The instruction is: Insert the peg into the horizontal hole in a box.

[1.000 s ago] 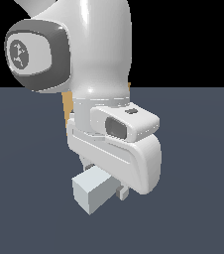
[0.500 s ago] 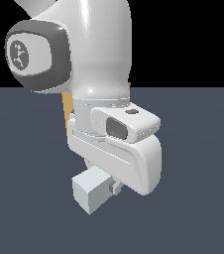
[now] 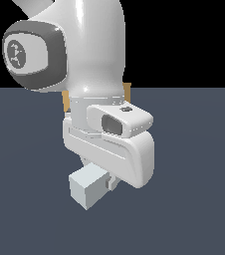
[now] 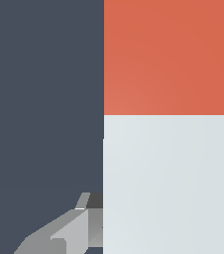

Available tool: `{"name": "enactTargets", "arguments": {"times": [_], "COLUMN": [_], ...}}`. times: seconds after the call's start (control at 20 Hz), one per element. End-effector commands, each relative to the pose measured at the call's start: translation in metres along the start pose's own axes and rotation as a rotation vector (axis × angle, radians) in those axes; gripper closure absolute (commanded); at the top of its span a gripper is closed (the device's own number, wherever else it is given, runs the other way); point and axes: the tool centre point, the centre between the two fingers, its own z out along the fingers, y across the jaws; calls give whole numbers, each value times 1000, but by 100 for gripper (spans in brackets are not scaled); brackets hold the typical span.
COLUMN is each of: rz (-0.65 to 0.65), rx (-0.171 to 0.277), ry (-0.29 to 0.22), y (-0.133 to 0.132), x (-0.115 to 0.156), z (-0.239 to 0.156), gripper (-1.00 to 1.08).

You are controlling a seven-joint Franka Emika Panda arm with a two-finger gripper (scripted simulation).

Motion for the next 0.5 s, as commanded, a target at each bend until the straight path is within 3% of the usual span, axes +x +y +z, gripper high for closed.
{"name": "enactTargets", "arguments": {"times": [0.0, 0.45], "rz": [-33, -229], "rx": [-4, -5], "ry": [3, 3], "y": [-7, -57], "x": [3, 3], "z": [-5, -23], "gripper": [108, 108]}}
